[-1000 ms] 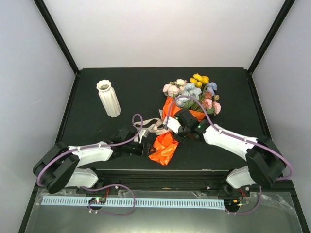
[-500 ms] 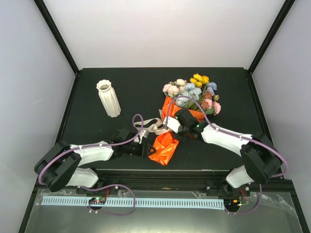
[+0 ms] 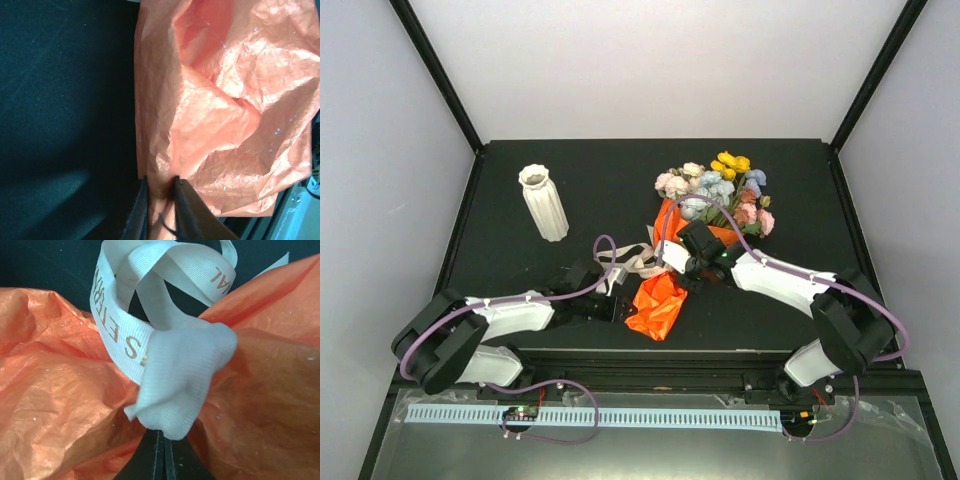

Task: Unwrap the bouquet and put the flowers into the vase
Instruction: Untie the ribbon from the wrapping paper.

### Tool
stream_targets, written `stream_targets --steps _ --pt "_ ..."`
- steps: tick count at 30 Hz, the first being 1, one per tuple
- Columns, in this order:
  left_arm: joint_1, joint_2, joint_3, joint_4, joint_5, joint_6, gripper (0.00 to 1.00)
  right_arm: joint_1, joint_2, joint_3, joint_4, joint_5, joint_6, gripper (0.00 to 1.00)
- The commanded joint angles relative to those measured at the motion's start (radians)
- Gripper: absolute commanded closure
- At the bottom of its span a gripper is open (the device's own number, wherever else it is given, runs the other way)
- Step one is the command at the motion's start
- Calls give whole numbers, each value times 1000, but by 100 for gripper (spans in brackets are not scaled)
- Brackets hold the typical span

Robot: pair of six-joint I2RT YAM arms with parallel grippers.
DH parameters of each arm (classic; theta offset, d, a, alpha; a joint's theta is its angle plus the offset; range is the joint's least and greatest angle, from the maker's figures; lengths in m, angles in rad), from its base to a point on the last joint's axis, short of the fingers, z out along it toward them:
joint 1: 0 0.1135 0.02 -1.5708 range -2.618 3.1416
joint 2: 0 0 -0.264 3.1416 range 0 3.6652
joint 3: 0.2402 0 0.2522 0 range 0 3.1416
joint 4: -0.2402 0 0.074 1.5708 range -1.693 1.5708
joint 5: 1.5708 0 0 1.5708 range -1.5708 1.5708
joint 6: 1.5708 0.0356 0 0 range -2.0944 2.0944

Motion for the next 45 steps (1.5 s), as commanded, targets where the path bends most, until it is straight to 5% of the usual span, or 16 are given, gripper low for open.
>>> stream_targets --steps 1,3,15,29,45 --pt "-4 33 13 38 9 19 91 -5 -35 54 -28 4 23 99" --pt "-5 38 11 42 14 23 98 -5 -61 57 -17 20 48 99" --pt "-5 9 5 27 -27 37 98 -66 -135 102 13 107 182 99" --pt "-6 7 18 19 -35 45 98 -122 -140 2 94 -253 308 99" --pt "-6 10 -5 30 -55 46 98 -166 -297 -57 230 240 457 99"
